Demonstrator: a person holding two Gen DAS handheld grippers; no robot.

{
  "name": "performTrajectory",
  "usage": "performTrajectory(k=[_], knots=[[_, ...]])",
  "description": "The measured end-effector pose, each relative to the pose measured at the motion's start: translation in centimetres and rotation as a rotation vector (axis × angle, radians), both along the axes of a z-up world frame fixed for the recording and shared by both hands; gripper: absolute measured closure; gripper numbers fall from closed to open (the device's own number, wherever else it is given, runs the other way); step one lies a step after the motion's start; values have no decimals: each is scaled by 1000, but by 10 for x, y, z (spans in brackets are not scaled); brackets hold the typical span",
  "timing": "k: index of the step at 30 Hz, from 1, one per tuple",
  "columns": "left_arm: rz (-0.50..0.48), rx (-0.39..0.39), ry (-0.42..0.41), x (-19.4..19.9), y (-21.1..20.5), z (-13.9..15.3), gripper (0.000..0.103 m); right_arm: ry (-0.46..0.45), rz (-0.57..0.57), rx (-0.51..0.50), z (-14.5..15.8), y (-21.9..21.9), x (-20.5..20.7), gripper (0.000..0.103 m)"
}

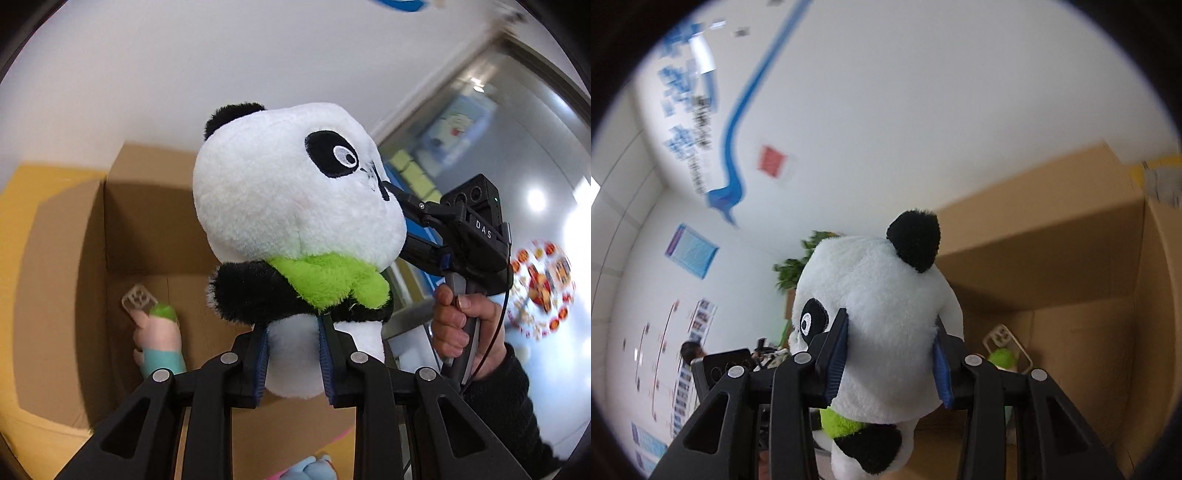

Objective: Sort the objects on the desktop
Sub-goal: 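Carry the panda plush with the left tool over the box, then open the left tool to drop the panda into the box and withdraw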

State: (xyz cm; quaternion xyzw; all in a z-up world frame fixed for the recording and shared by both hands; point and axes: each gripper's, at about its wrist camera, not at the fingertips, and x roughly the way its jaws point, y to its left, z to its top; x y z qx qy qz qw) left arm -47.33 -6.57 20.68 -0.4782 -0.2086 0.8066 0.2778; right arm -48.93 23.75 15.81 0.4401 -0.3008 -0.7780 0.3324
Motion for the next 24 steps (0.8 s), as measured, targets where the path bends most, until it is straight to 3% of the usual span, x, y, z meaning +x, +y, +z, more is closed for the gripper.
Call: performTrajectory(k=[3, 9, 16, 20, 24], knots=[[17, -23, -161, -53, 12, -56, 80, -114, -41, 21, -58, 1, -38, 64], [56, -97, -390, -132, 29, -145, 80, -330, -129, 56, -169, 8, -96, 65], [52, -190, -615, -174, 51, -257, 81, -542, -214, 97, -280, 21, -124, 64], [23, -268, -698, -188, 68, -308, 81, -604, -238, 104, -324, 25, -131, 64], [7, -298, -741, -190, 74, -345, 80, -633, -234, 131, -355, 27, -133, 64]])
